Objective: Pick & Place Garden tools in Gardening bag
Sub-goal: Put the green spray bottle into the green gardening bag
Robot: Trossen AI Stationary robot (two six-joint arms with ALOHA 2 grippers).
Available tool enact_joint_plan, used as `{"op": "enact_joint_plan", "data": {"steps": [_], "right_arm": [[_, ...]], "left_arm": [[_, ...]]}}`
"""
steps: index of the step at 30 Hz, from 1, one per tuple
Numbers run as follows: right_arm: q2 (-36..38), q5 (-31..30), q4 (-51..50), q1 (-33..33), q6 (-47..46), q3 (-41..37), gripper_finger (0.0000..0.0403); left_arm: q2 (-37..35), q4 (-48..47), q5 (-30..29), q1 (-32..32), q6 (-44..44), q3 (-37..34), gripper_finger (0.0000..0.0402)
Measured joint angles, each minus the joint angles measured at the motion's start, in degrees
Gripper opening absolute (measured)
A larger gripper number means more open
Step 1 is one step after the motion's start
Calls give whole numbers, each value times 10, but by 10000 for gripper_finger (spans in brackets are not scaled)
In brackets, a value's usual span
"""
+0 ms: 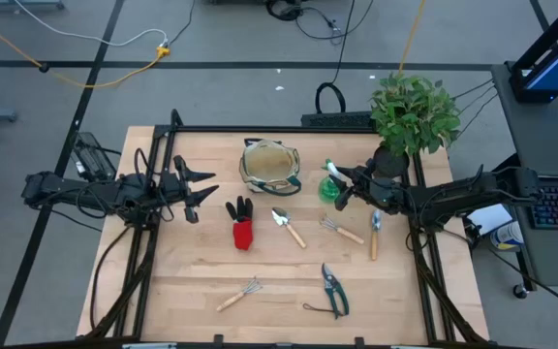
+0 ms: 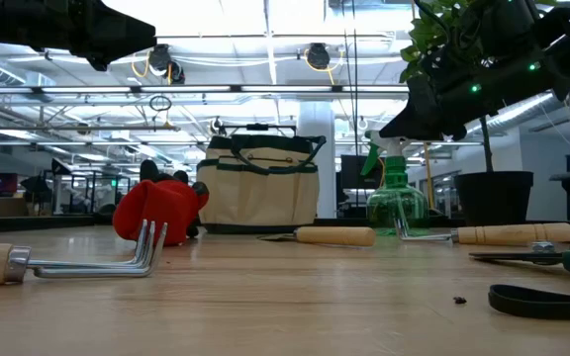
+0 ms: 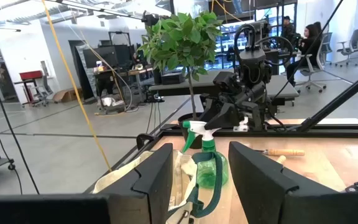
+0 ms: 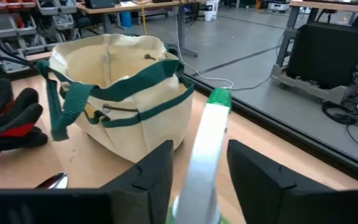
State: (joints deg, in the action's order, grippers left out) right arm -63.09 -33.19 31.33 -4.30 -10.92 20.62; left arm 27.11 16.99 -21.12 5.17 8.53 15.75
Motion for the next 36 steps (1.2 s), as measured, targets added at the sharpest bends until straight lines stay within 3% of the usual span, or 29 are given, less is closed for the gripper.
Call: {"op": "enact_joint_plan", "data": {"steps": [8,19,36], "right_arm": [[0,2,-24,-6,-19,1,42],[18,13,22,5,-2,0,43],[36,266,261,8,21,0,46]], "left_arm": [[0,0,0,0,0,0,163],[0,-1,0,0,-15,0,163],[0,-5,0,0,-14,0,163]]}}
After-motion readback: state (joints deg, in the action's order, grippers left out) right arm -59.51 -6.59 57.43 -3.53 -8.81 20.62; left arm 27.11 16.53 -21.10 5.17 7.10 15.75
